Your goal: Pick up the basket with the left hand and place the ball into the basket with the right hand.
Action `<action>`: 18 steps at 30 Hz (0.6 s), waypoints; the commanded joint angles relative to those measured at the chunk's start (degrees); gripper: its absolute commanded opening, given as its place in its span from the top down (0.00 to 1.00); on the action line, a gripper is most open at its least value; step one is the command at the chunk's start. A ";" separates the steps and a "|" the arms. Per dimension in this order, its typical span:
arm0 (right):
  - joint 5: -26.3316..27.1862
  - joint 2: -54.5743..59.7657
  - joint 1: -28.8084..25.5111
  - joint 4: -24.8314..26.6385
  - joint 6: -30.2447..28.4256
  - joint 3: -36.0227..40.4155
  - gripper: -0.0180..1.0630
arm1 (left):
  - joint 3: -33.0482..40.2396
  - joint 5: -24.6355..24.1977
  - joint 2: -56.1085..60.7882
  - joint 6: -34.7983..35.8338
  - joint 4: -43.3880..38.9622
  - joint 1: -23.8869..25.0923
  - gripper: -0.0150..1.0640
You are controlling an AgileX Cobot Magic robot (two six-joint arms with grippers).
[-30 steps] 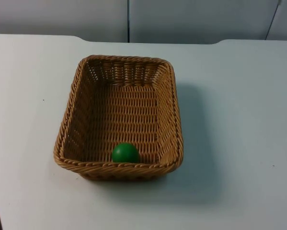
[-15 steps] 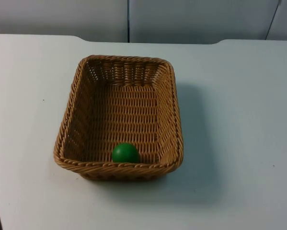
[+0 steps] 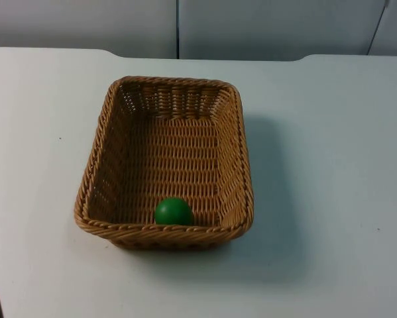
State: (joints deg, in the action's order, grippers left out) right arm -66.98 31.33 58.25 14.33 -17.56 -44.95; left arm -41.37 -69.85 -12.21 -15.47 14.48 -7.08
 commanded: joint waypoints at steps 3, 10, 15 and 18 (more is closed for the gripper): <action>2.91 -0.07 0.15 0.97 -0.40 0.32 0.99 | 0.09 -0.11 0.33 -1.01 -0.06 -0.05 0.99; 7.29 -0.84 -1.20 1.11 -0.40 0.32 0.99 | 0.09 -0.11 0.33 -2.53 -0.05 -0.05 0.99; 9.56 -5.56 -11.52 1.21 -0.40 0.32 0.99 | 0.09 -0.11 0.33 -2.53 -0.05 -0.05 0.99; 12.90 -12.99 -22.56 0.96 -0.40 0.32 0.99 | 0.18 -0.11 0.71 -2.53 -0.16 -0.05 0.99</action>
State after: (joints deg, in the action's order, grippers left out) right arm -57.07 23.41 42.49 15.18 -17.56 -44.95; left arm -41.37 -69.85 -12.21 -17.74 14.37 -7.08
